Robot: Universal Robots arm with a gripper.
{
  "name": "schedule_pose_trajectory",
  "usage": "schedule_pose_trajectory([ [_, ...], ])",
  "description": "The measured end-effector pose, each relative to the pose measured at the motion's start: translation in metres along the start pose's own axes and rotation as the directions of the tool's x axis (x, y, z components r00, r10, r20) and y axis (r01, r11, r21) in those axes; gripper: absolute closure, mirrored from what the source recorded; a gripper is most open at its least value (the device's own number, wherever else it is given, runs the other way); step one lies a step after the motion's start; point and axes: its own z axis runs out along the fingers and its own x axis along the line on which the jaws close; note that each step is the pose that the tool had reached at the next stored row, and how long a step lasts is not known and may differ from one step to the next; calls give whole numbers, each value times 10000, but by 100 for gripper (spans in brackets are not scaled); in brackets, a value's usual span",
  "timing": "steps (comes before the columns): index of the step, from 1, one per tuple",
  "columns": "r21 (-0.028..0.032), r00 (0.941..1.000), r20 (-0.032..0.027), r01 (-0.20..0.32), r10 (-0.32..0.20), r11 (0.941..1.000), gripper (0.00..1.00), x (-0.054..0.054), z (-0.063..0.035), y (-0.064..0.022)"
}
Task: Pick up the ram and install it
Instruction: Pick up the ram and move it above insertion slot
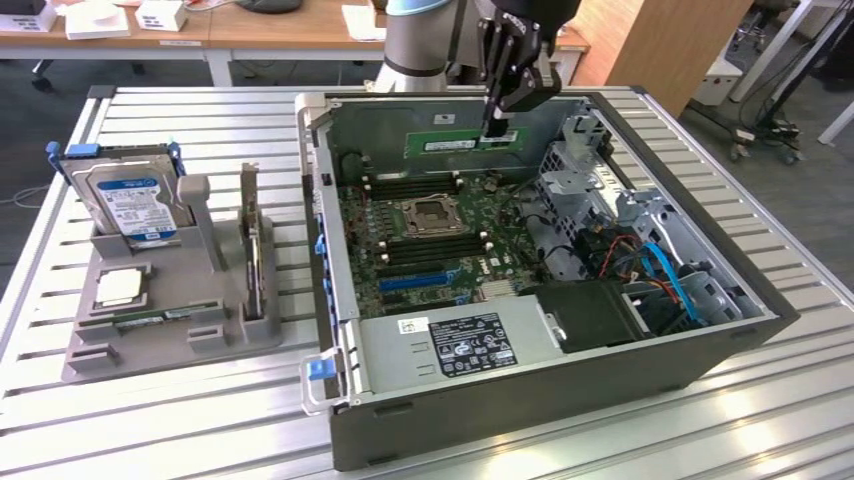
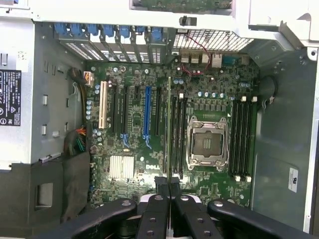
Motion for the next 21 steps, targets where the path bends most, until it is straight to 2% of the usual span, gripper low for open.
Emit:
schedule_pose_trajectory([
  [5,0,10000,-1,-1,1,10000,89,-1,29,-1],
  [16,0,10000,1,0,0,10000,89,-3,217,-6],
  [21,0,10000,-1,-1,1,10000,89,-2,222,-6],
])
